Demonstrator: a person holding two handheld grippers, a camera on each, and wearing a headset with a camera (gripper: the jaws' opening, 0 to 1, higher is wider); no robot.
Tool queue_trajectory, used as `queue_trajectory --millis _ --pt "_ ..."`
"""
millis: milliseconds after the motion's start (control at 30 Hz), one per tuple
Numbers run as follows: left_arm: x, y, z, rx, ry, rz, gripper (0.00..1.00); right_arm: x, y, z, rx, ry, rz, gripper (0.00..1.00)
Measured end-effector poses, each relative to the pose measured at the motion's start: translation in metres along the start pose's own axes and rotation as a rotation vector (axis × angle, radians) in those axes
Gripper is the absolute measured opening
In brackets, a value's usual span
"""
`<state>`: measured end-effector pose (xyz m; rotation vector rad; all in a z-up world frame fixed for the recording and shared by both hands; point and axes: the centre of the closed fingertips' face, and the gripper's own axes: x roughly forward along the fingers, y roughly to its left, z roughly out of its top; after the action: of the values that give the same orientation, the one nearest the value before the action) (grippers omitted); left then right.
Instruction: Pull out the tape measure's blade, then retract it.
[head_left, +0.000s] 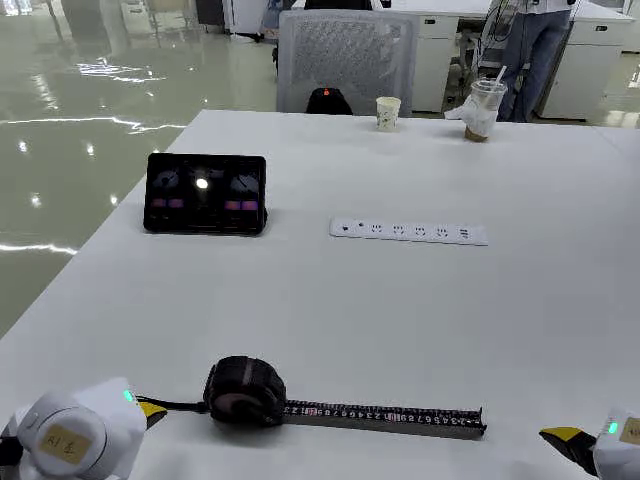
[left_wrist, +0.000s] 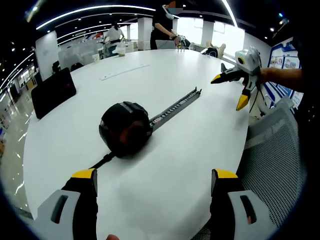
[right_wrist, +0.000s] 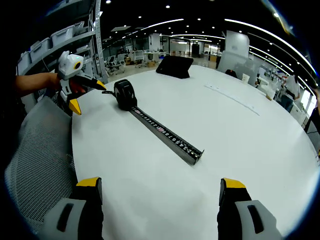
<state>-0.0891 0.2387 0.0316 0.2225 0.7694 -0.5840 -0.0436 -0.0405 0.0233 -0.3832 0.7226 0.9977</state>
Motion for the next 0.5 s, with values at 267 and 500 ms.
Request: queue_trajectory --millis 267,500 --pt "-0.003 -0.01 0.007 -0.026 -0.048 0.019 0.94 -0.002 0.006 0.01 0.043 -0.081 -0.054 0.99" --pt "-0.007 -0.013 0.017 -0.076 -0.137 0.07 0.99 -0.004 0.012 0.019 0.093 -0.162 -0.088 0.99"
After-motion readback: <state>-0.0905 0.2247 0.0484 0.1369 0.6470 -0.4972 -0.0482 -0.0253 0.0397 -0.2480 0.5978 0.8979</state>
